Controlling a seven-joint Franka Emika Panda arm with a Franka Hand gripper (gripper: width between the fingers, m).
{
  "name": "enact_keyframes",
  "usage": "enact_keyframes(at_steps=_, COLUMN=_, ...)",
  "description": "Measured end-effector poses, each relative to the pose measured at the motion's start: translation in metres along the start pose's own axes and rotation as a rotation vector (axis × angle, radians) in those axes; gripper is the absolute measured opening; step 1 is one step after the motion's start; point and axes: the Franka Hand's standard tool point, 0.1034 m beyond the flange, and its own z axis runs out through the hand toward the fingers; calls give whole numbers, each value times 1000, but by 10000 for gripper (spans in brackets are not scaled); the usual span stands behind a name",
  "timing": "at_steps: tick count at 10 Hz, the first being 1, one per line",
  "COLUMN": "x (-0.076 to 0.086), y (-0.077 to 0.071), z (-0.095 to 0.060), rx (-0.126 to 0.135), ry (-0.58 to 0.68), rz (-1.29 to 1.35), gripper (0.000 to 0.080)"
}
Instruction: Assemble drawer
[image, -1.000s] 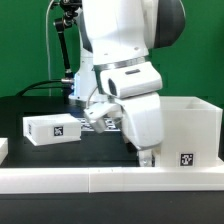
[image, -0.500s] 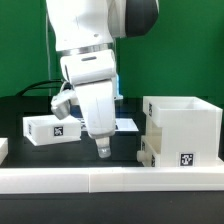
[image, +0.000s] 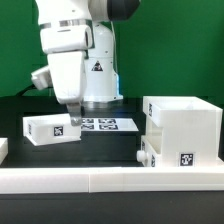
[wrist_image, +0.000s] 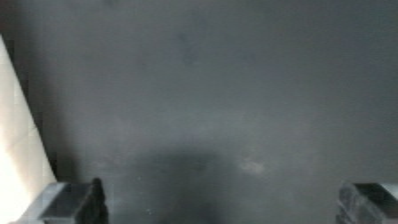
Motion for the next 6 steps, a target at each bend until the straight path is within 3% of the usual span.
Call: enact_keyframes(at_steps=6, x=1, y=-1, z=4, rx=-2, ry=4, rz=349, gripper=649)
